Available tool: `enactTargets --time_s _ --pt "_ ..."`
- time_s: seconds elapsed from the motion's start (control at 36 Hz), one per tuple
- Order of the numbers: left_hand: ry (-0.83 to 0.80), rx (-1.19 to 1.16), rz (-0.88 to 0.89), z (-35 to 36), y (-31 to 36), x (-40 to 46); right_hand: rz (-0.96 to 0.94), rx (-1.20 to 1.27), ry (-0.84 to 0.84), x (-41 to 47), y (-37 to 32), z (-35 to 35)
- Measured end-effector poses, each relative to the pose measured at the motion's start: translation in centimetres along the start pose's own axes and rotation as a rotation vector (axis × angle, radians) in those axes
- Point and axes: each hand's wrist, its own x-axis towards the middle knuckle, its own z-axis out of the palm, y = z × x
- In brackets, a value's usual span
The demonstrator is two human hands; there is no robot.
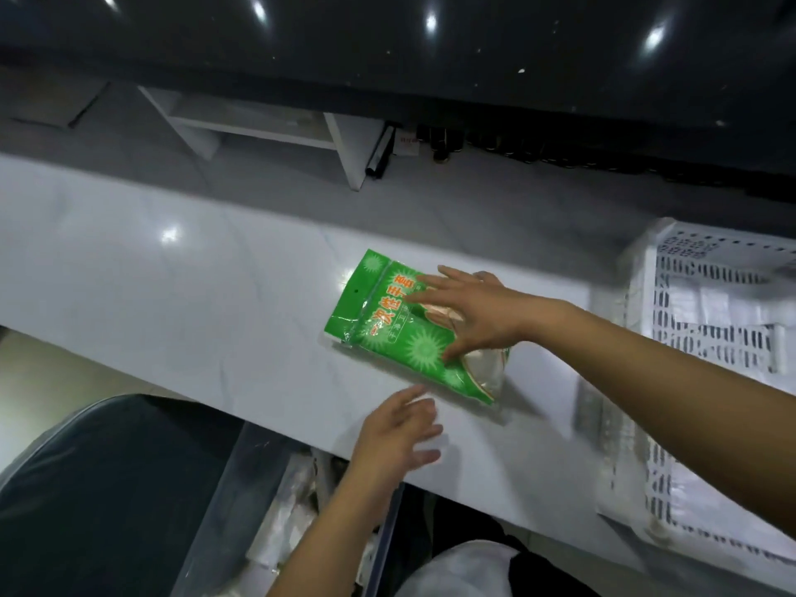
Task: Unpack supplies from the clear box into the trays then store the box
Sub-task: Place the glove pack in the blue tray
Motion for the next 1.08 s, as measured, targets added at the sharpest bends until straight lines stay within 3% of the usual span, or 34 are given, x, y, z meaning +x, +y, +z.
enactTargets --time_s 0.08,0.17,0.25,0.33,0.39,0.47,0.78,0.94,1.08 --pt "0.095 0.033 0.051 -1.9 0.0 -0.6 0.136 0.166 0.18 -1.4 -0.1 -0.7" --pt "0.254 0.135 0.218 -4.8 1.7 0.2 0.365 0.46 0.441 -3.3 -0.3 -0.5" --pt "0.417 0.528 0.433 -7.6 4.3 2.1 0.587 1.05 0.672 -5.3 -1.1 0.9" --pt "0.433 0.836 0.576 -8.3 7.4 4.5 0.711 1.373 0.779 -6.7 -2.1 3.1" --pt "0.377 0.894 0.554 -7.7 9.2 6.4 0.776 1.494 0.784 -7.1 -3.0 4.1" --pt "0.266 0.844 0.373 -6.3 11.6 9.1 0.879 1.665 0.722 -7.0 -3.8 5.0" --pt "0.019 0.558 0.019 -6.3 14.9 13.0 0.988 1.645 0.59 -6.3 -2.5 4.5" --pt "-0.05 0.457 0.007 -8.8 12.8 11.1 0.97 1.629 0.505 -6.6 -2.9 4.7" --pt "-0.146 0.226 0.071 -11.7 10.2 6.8 0.787 1.543 0.473 -7.9 -3.3 4.1"
